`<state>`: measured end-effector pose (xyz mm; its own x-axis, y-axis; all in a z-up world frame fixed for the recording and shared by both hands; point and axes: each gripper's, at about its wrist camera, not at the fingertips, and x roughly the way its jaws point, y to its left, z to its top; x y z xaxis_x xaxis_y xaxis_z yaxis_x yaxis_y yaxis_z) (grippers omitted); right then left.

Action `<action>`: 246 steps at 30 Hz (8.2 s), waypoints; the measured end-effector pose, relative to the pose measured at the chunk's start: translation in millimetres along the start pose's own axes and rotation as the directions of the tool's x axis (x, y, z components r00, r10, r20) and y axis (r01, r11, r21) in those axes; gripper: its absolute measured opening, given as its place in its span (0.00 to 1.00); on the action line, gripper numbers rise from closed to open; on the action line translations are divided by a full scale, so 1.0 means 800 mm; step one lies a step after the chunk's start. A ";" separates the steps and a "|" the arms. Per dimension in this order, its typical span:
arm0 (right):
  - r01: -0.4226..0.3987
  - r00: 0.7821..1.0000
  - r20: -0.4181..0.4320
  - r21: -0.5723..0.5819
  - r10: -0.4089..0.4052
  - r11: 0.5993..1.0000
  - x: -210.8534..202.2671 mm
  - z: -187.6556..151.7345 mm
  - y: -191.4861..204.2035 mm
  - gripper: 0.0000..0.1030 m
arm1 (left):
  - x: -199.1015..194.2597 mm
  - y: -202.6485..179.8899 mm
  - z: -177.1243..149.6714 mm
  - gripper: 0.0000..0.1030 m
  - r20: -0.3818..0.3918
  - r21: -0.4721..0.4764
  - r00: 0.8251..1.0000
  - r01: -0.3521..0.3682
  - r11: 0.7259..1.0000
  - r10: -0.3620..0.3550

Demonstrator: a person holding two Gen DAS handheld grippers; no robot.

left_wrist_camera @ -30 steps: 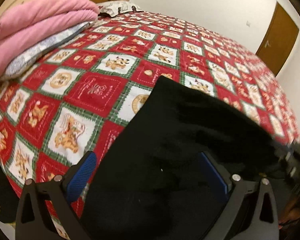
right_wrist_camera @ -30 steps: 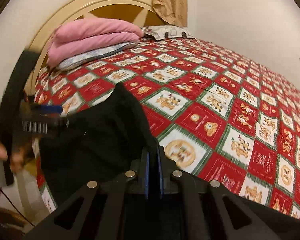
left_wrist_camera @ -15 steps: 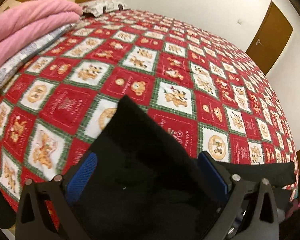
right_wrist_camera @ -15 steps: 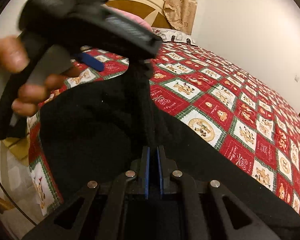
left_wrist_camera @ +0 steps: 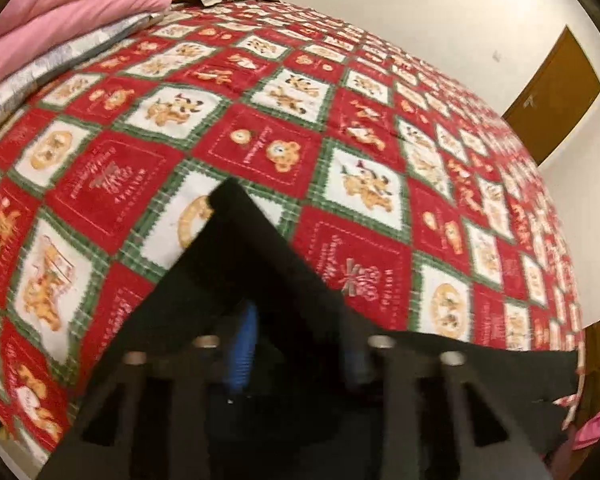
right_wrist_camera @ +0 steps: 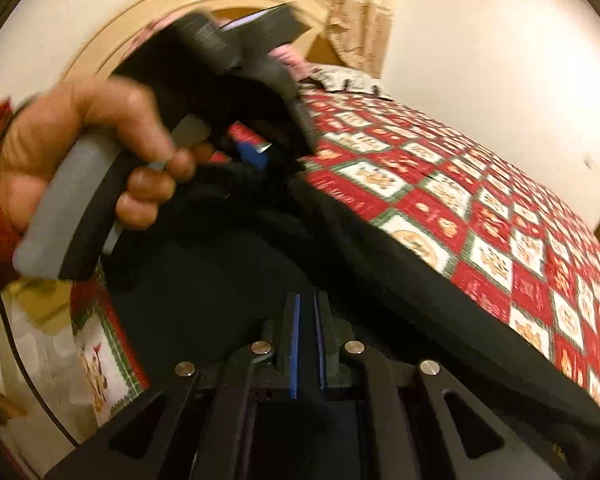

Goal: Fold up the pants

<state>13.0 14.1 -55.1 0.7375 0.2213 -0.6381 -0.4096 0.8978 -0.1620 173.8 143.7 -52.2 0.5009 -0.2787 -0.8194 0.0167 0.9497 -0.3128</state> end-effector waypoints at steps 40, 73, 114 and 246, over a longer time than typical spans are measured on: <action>-0.141 0.990 0.129 0.940 0.058 0.312 -0.049 -0.144 -0.302 0.46 | -0.102 0.042 -0.072 0.37 0.094 -0.098 0.985 0.152 0.984 -0.143; -0.188 0.980 0.196 0.843 0.038 0.505 -0.089 -0.104 -0.279 0.07 | -0.047 0.056 -0.054 0.08 0.123 -0.324 0.954 0.299 0.898 -0.273; 0.008 0.995 -0.067 0.808 0.079 0.589 -0.162 -0.217 -0.182 0.52 | -0.104 0.096 -0.168 0.23 0.105 -0.089 0.994 0.022 0.996 -0.013; 0.045 0.989 -0.018 0.981 -0.145 0.187 -0.224 -0.343 -0.310 0.30 | -0.060 0.025 -0.160 0.75 0.216 0.167 0.941 -0.299 0.940 0.261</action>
<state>-165.2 -352.8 -106.9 0.7796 0.0818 -0.6209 0.4835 0.5514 0.6798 39.0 157.6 -80.7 0.6627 0.0168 -0.7487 0.0100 0.9995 0.0314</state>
